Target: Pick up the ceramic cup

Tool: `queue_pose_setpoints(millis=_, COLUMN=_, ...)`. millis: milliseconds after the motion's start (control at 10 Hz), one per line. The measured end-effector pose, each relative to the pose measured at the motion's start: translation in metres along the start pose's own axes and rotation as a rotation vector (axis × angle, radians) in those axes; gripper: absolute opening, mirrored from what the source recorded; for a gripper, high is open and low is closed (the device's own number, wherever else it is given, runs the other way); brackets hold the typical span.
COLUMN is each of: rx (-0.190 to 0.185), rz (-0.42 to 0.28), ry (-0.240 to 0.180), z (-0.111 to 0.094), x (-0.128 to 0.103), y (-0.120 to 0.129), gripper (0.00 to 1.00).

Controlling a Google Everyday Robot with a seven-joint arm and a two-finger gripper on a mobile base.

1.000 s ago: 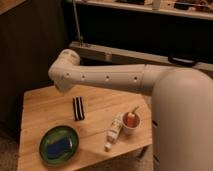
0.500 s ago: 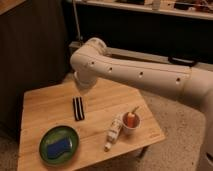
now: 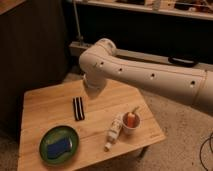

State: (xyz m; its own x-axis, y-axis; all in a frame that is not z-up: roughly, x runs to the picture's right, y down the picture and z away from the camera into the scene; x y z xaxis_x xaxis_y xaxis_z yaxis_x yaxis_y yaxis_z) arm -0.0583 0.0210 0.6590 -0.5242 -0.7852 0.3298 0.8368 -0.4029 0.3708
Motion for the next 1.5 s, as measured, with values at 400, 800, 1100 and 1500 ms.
queue_pose_setpoints(millis=400, rx=-0.016, rz=0.065, ry=-0.053, z=0.009, x=0.000, y=0.011, gripper=0.07)
queue_pose_setpoints(millis=800, rx=-0.001, rz=0.311, ry=-0.113, z=0.004, x=-0.049, y=0.073, gripper=0.07)
queue_pose_setpoints(millis=1100, rx=0.032, rz=0.452, ry=-0.104, z=-0.015, x=-0.106, y=0.116, gripper=0.12)
queue_pose_setpoints(millis=1500, rx=0.045, rz=0.676, ry=-0.131, z=-0.036, x=-0.194, y=0.172, gripper=0.48)
